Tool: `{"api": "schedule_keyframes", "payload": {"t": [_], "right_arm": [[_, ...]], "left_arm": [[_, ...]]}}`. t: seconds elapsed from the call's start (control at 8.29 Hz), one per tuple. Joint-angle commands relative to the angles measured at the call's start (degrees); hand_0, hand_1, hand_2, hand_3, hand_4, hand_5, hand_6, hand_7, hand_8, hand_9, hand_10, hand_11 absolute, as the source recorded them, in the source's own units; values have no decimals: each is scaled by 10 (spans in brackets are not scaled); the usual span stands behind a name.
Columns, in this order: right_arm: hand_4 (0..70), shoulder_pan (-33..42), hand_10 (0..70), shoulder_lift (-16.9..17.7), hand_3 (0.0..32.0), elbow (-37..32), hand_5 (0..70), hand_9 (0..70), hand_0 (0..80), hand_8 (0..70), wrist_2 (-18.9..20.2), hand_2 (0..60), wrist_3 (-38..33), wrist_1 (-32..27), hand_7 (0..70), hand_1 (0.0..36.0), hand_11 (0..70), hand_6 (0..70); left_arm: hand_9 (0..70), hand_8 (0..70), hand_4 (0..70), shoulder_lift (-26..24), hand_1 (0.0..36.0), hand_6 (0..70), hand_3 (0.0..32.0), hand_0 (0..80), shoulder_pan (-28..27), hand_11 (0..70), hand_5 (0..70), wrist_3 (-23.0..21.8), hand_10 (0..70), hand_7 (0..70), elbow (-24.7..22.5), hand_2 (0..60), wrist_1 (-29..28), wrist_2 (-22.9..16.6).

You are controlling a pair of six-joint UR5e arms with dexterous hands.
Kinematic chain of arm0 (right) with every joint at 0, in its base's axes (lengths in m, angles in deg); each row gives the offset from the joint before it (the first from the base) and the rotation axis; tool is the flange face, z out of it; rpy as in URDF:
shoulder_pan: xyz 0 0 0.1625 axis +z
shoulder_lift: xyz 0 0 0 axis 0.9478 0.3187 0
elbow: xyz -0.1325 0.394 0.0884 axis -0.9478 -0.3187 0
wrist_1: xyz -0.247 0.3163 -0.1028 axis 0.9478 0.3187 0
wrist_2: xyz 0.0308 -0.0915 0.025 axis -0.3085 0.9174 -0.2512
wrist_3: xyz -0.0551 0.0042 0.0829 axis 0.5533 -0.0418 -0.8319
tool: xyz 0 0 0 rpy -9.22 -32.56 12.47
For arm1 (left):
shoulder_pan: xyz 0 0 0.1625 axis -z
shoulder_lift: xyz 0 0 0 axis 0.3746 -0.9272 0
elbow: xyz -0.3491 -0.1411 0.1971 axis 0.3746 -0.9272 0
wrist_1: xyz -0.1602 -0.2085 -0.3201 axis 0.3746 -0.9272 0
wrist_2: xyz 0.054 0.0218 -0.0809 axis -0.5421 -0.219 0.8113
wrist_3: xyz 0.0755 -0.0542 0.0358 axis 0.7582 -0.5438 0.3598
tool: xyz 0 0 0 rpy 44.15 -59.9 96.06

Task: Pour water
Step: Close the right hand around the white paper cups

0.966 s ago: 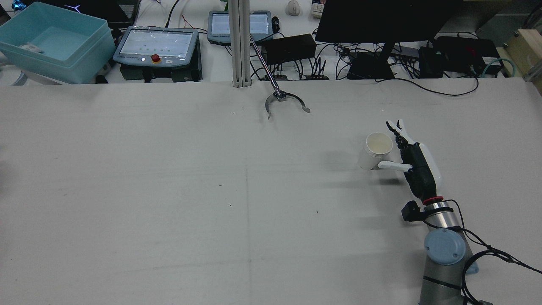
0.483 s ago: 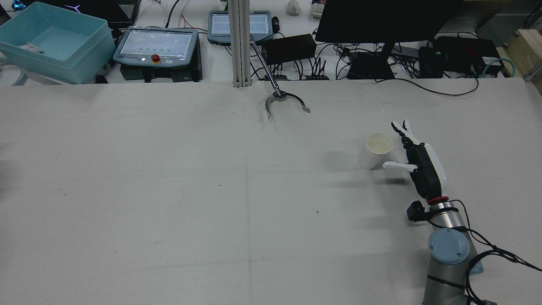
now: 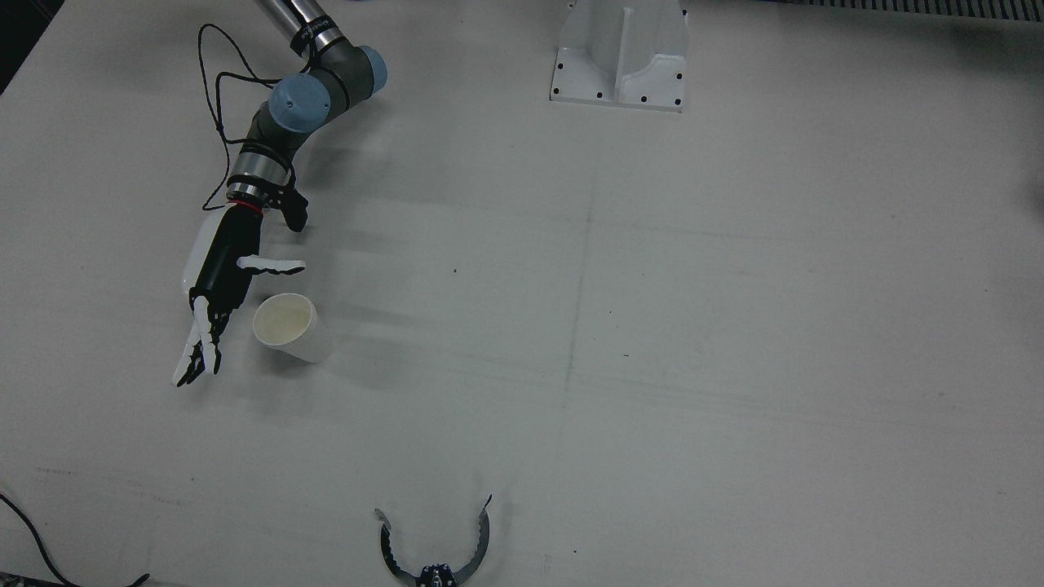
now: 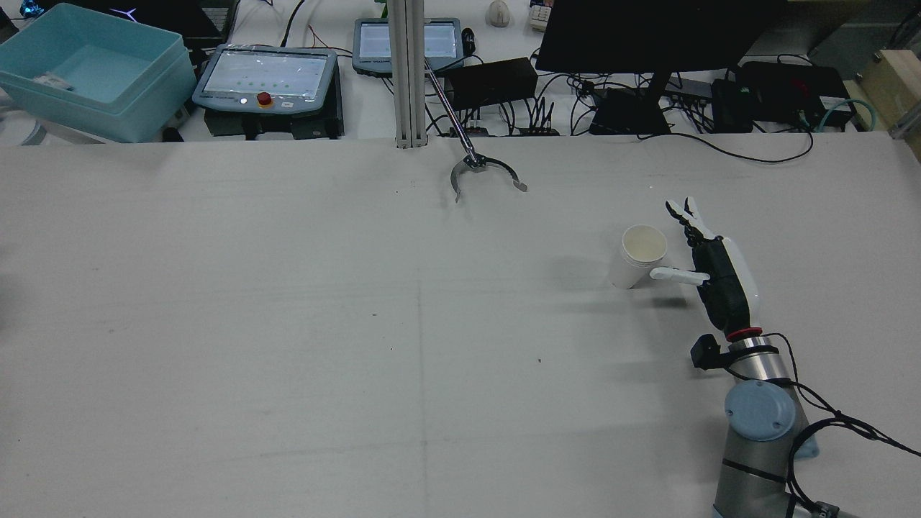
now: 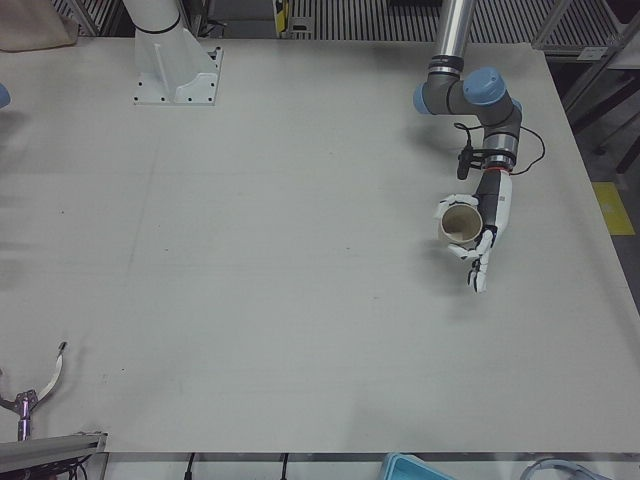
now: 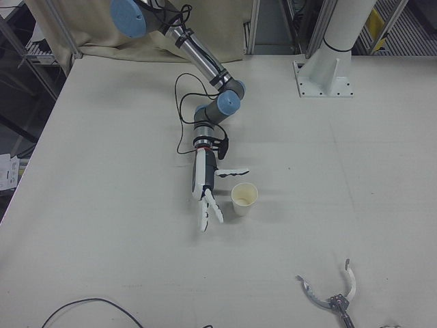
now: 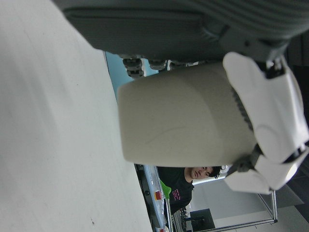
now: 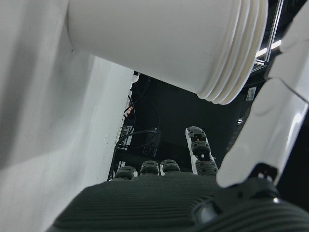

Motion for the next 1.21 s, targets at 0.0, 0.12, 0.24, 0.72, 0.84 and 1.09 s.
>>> {"api": "schedule_keyframes", "payload": {"t": [0.0, 0.12, 0.24, 0.72, 0.84, 1.09], "right_arm": [[73, 4, 10, -40, 0, -38, 29, 23, 477, 31, 1, 22, 6, 1, 42, 125, 29, 28], [75, 4, 10, -49, 0, -46, 30, 21, 477, 29, 1, 24, 10, 1, 44, 126, 28, 29], [75, 4, 11, -54, 0, -48, 31, 23, 478, 30, 3, 26, 12, 0, 47, 126, 30, 31], [129, -2, 18, -65, 0, -47, 64, 60, 488, 50, 11, 41, 21, 0, 134, 138, 40, 73], [147, -3, 40, -71, 0, -46, 122, 122, 493, 79, 13, 58, 21, 0, 240, 144, 72, 111], [184, -4, 85, -82, 0, -44, 244, 283, 498, 176, 15, 85, 26, 1, 391, 145, 136, 188]], "left_arm": [[26, 10, 247, 1, 360, 20, 0, 397, 0, 94, 571, 0, 48, 58, 3, 600, 0, 0], [25, 11, 246, 2, 360, 20, 0, 396, 0, 94, 569, 0, 48, 58, 4, 600, 0, 0], [27, 12, 245, 1, 360, 21, 0, 394, 0, 94, 569, 0, 48, 60, 4, 600, 0, 0], [26, 12, 243, 0, 360, 21, 0, 395, -1, 94, 566, 1, 48, 60, 6, 600, 3, 1], [26, 11, 242, 1, 360, 21, 0, 395, 0, 95, 568, 1, 49, 60, 7, 600, 3, 1], [26, 11, 240, 2, 360, 21, 0, 393, 0, 95, 566, 0, 49, 58, 7, 600, 2, 1]]}}
